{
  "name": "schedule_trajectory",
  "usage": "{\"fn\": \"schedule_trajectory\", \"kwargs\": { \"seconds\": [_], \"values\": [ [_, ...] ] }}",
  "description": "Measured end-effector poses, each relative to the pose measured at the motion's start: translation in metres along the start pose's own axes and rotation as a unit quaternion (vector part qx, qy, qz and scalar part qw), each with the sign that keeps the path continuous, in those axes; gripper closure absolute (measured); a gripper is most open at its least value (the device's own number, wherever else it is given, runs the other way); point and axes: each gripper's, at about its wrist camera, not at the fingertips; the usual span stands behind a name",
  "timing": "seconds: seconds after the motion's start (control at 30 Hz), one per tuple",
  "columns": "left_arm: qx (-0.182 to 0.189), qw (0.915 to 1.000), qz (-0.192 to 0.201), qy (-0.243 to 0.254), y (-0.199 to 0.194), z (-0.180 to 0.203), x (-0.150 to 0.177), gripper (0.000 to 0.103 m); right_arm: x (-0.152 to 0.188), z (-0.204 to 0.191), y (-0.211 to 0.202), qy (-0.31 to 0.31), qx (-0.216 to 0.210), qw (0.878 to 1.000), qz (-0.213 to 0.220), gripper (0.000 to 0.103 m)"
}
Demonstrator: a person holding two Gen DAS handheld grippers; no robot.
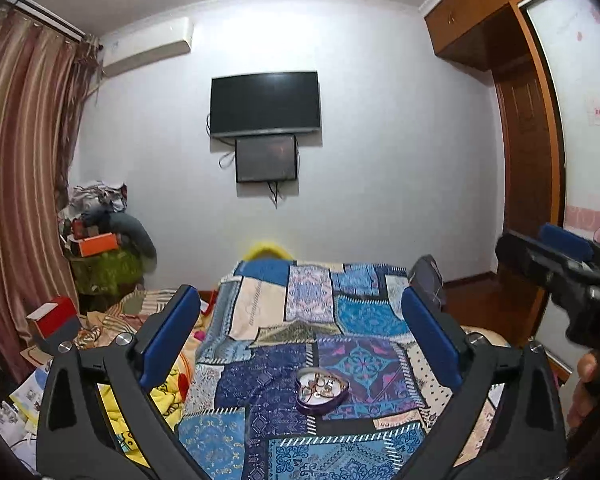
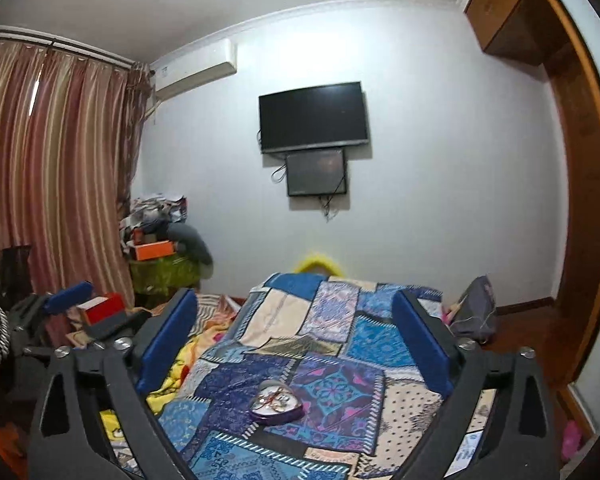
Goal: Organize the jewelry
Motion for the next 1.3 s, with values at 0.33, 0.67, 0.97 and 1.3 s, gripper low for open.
{"fn": "schedule_trajectory", "kwargs": {
  "seconds": [0.33, 0.67, 0.97, 1.3],
  "values": [
    [-0.006, 0.9998, 0.015, -0.006, -0.015, -0.004, -0.004, 0.001, -0.002, -0.007, -0.004, -0.012, 0.006, 1.0, 0.005, 0.0],
    [-0.014, 0.9998, 0.01, -0.01, -0.013, -0.006, -0.001, 0.001, 0.004, -0.01, -0.01, -0.015, 0.001, 1.0, -0.001, 0.0],
    [-0.014, 0.9998, 0.009, -0.007, -0.011, -0.004, 0.001, 0.001, 0.005, -0.009, -0.01, -0.013, -0.002, 1.0, -0.01, 0.0],
    [-0.011, 0.9999, 0.006, -0.01, -0.008, -0.004, 0.001, 0.001, 0.002, -0.009, -0.011, -0.01, -0.001, 1.0, -0.015, 0.0]
  ]
}}
Point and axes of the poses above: each gripper's, at about its wrist camera, not at the fingertips, and y roughly the way its jaws point, z to its right, x to its underside, and after that the axes turned 8 degrees about -y, right-handed
